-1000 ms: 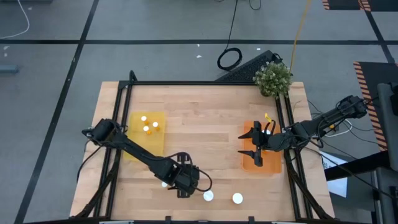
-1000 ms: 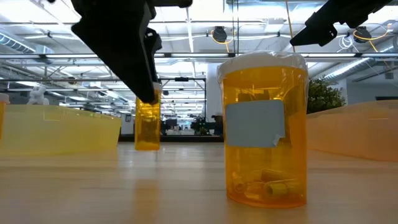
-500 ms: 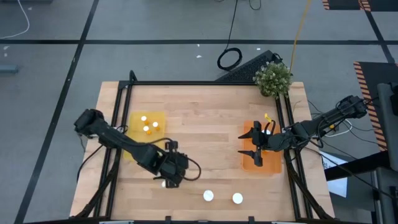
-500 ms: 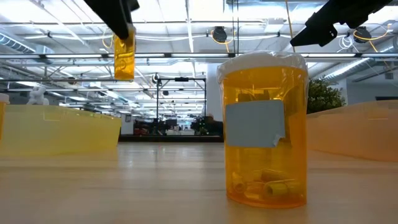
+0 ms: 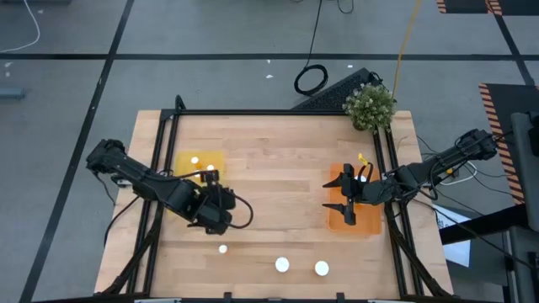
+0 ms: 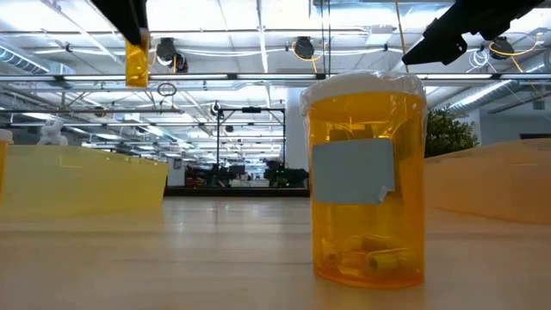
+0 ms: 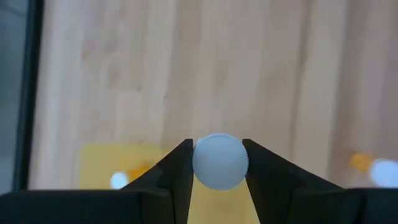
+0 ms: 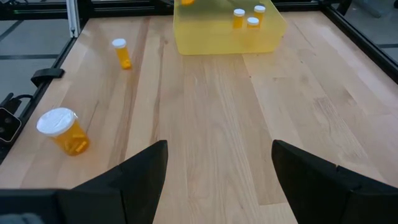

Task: Pick and place medicine bottles into bin by pill shape (circle, oval)
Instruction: Put the small orange pill bottle into the yellow bin

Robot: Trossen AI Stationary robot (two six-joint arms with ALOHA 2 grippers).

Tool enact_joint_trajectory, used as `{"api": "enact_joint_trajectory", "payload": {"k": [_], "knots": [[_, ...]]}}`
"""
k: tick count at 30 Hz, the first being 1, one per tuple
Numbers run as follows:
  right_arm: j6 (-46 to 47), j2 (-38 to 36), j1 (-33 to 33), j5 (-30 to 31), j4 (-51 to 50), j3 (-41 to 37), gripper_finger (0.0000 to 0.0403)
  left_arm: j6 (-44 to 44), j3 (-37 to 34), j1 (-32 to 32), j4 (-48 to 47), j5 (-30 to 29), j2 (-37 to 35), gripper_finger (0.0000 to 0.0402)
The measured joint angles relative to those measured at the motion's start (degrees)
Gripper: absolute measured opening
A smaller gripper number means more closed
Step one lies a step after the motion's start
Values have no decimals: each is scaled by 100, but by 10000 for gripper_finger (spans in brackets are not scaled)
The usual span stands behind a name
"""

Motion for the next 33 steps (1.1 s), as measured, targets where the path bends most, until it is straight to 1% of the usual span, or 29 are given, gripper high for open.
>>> {"api": "enact_joint_trajectory", "payload": {"k": [3, 9, 16, 22, 28, 33], "knots": [[0, 0, 0, -2, 0, 0, 281, -152, -247, 82, -244, -75, -134, 134], [-18, 0, 0, -2, -2, 0, 281, -593, -1140, 260, -207, -68, -590, 134], [-24, 0, -1, -2, -2, 0, 281, -953, -2338, 448, 371, 171, -1167, 134], [-44, 0, -1, 2, -2, 0, 281, -999, -3232, 648, 1111, 212, -1347, 134], [-42, 0, -1, 4, 0, 0, 281, -936, -3852, 893, 1839, 301, -1347, 134], [-42, 0, -1, 7, 0, 0, 281, -968, -4075, 1033, 2056, 339, -1347, 134]]}}
